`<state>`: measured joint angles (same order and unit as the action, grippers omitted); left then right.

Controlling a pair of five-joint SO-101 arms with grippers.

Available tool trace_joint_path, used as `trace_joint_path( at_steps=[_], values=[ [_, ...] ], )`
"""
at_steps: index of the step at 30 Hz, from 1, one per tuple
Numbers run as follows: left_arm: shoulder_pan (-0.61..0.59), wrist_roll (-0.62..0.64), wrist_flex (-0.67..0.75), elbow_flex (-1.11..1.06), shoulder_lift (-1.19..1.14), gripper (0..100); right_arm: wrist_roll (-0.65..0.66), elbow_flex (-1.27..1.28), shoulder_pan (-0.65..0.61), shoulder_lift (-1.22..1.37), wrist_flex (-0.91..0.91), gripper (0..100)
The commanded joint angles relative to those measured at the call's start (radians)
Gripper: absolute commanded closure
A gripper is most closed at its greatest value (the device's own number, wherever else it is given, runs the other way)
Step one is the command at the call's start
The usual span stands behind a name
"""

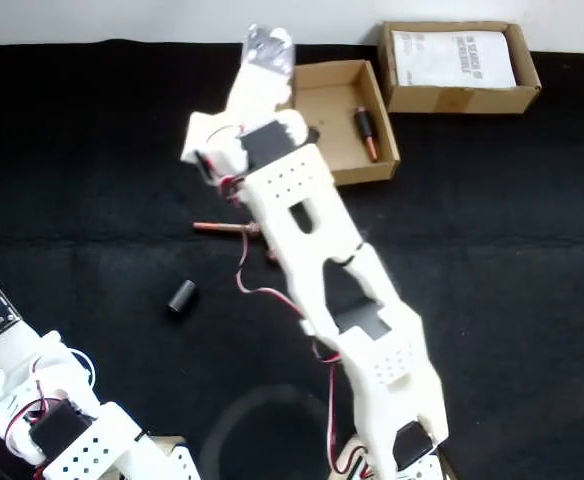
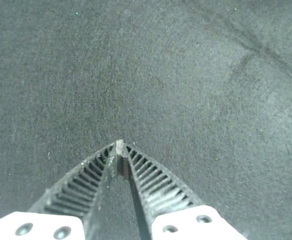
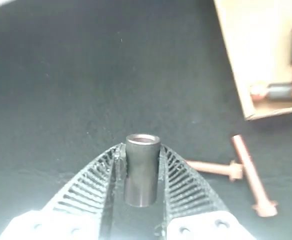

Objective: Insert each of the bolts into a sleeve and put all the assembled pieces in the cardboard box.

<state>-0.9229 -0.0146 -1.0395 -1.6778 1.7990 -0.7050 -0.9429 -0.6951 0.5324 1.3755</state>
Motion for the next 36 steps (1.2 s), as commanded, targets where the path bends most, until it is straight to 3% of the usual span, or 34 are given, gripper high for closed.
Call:
trace_joint_path(
  at_steps=[1,13,18,22,25,30,36],
  values=[
    [0.012,-0.005,-0.002,-0.016,0.004,99,0.071,-0.082,0.053,-0.171,0.047,99.1],
    [0.015,0.000,-0.020,-0.016,0.005,99,0.186,-0.203,0.271,-0.510,0.332,99.1],
    [0.097,0.000,-0.061,-0.012,0.008,99,0.204,-0.182,0.366,-0.680,0.386,99.1],
    [0.242,0.006,-0.157,0.064,0.005,99,0.204,-0.077,0.420,-0.839,0.386,99.1],
    [0.403,0.095,-0.250,0.154,0.005,99,0.207,0.027,0.438,-0.972,0.386,99.1],
    [0.608,0.147,-0.259,0.257,0.004,99,0.269,0.214,0.440,-1.190,0.384,99.1],
    [0.739,0.150,-0.264,0.374,-0.077,99,0.264,0.463,0.440,-1.400,0.384,99.1]
  ],
)
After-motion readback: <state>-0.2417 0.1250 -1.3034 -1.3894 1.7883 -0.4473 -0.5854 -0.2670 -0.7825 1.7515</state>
